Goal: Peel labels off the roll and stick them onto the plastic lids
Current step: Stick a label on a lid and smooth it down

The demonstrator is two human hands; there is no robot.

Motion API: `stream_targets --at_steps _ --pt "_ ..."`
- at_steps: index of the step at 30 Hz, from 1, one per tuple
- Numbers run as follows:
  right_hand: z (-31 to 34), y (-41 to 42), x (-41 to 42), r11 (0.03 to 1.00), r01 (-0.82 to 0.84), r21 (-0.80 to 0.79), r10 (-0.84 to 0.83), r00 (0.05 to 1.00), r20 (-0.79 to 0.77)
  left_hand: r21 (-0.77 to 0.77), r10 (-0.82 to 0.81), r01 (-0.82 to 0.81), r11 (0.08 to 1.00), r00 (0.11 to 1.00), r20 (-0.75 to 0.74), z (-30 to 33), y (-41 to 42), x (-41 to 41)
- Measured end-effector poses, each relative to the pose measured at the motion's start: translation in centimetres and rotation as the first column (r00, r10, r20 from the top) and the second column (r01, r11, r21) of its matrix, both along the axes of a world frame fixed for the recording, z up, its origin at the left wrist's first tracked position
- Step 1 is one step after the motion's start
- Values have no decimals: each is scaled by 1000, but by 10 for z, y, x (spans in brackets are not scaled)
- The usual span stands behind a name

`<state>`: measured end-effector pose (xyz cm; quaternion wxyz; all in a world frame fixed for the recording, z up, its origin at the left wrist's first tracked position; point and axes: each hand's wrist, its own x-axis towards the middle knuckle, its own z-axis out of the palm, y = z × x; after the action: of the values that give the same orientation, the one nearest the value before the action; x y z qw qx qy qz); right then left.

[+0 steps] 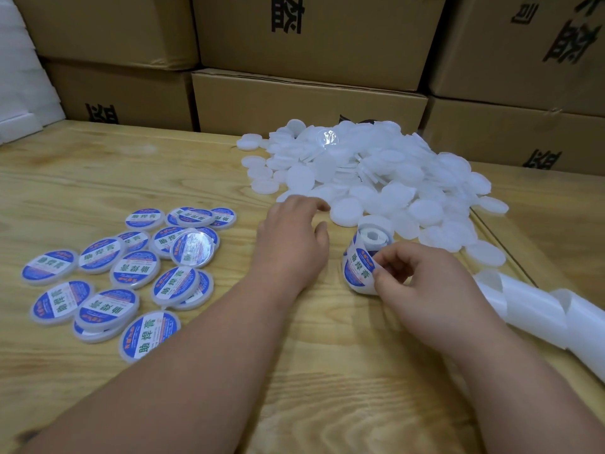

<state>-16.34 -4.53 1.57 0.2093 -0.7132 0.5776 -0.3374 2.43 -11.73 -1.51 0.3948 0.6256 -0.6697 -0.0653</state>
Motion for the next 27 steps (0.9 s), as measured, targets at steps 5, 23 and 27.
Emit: stream_targets --at_steps 5,23,27 --pt "-1 -2 0 1000 17 -17 -17 1000 7 13 -21 19 1000 975 219 -1 -36 -11" --pt "-7 -4 1 1000 26 13 -27 999 36 37 -188 186 982 980 67 6 -42 -13" --pt "-8 -4 1 1000 24 16 -25 999 44 -24 -186 193 981 967 172 4 -40 -14"
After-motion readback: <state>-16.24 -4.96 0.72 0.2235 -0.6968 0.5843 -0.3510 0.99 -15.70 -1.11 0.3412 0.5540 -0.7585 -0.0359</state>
